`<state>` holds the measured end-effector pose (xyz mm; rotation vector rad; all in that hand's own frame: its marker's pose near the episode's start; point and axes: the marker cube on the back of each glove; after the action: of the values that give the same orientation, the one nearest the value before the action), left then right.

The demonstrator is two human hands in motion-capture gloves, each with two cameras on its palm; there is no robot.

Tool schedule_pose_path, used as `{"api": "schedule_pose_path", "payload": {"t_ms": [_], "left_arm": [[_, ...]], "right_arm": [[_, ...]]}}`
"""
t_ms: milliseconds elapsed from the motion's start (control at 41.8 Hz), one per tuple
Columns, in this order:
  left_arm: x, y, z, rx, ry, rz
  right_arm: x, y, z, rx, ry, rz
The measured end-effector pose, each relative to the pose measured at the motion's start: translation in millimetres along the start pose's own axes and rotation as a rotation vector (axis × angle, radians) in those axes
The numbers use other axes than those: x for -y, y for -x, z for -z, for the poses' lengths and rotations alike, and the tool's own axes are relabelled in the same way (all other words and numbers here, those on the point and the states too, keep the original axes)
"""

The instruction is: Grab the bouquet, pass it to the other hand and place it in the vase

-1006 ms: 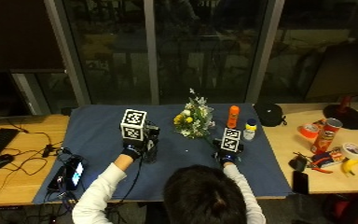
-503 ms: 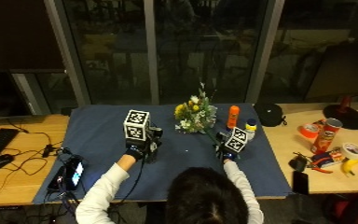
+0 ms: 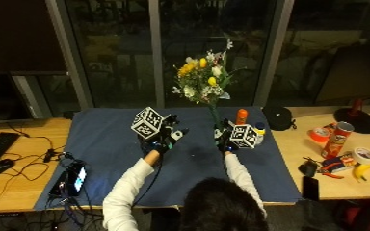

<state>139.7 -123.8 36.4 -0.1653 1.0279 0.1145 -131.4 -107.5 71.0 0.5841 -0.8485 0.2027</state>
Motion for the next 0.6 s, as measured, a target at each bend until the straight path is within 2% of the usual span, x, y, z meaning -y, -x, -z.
{"api": "schedule_pose_path", "payload": {"t_ms": [120,263,599], "left_arm": [[22.3,-18.4,-1.1,-0.109,-0.140,-0.014],[47.6,-39.9,-5.6,-0.300,-0.294,-0.007],[73.8,-68.0,-31.1,-0.385,-0.353,-0.053]], "right_arm": [[26.9,-0.1,-18.1,0.078,-0.140,0.098],[20.2,33.3,-25.2,0.263,-0.161,0.134],[-18.2,85.5,-51.4,0.424,-0.192,0.164]]}}
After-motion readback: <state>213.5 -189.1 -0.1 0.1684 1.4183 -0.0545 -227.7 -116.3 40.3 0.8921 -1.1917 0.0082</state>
